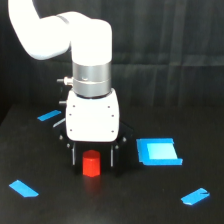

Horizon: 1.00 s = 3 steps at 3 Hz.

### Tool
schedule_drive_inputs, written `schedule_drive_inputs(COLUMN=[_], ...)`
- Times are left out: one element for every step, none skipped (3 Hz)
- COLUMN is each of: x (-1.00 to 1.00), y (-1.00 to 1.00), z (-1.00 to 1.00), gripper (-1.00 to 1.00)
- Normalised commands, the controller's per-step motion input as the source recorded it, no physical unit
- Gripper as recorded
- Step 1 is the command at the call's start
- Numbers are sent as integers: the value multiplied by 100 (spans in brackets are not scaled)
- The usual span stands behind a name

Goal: Pick up the red object from the table

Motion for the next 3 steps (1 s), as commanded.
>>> schedule_drive_inputs(x=[6,4,7], y=[2,12,7], z=[-25,-10,-4], gripper=[-98,-92,-94])
